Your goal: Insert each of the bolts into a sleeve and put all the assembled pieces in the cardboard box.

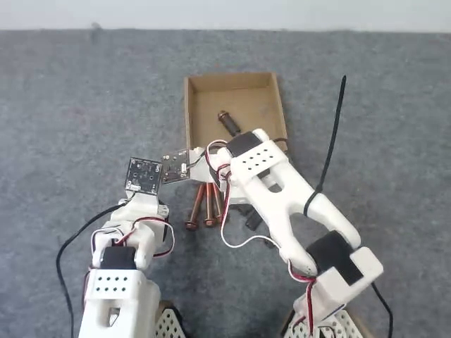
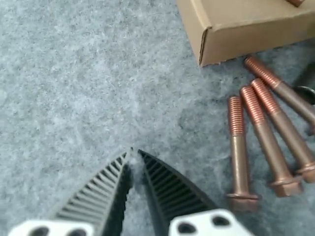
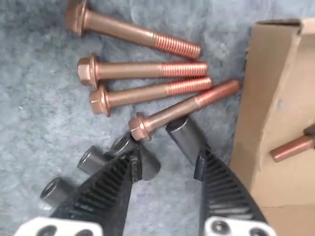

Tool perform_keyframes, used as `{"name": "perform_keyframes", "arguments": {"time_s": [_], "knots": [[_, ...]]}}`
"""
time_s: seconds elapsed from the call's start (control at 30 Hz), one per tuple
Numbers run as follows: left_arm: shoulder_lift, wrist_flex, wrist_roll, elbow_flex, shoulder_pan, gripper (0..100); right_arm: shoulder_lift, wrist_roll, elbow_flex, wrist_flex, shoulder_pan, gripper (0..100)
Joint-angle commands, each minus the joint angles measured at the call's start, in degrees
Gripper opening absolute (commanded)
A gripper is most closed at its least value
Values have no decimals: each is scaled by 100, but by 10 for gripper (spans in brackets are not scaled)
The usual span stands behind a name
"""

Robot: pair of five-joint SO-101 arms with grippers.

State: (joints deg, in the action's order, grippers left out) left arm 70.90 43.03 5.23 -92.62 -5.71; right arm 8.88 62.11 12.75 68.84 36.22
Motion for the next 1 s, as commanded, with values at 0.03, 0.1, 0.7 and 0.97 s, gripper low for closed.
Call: {"name": "perform_keyframes", "arguments": {"time_s": [0.03, 0.1, 0.7, 0.97], "knots": [[114, -123, 44, 48, -9, 12, 426, 211, -70, -532, -163, 157], [114, -123, 53, 48, 0, 12, 629, 255, -70, -769, -268, 156], [114, -132, 53, 48, 18, 12, 848, 615, -53, -1174, -497, 154], [114, -141, 53, 48, 18, 12, 1253, 237, -343, -1174, -497, 71]]}}
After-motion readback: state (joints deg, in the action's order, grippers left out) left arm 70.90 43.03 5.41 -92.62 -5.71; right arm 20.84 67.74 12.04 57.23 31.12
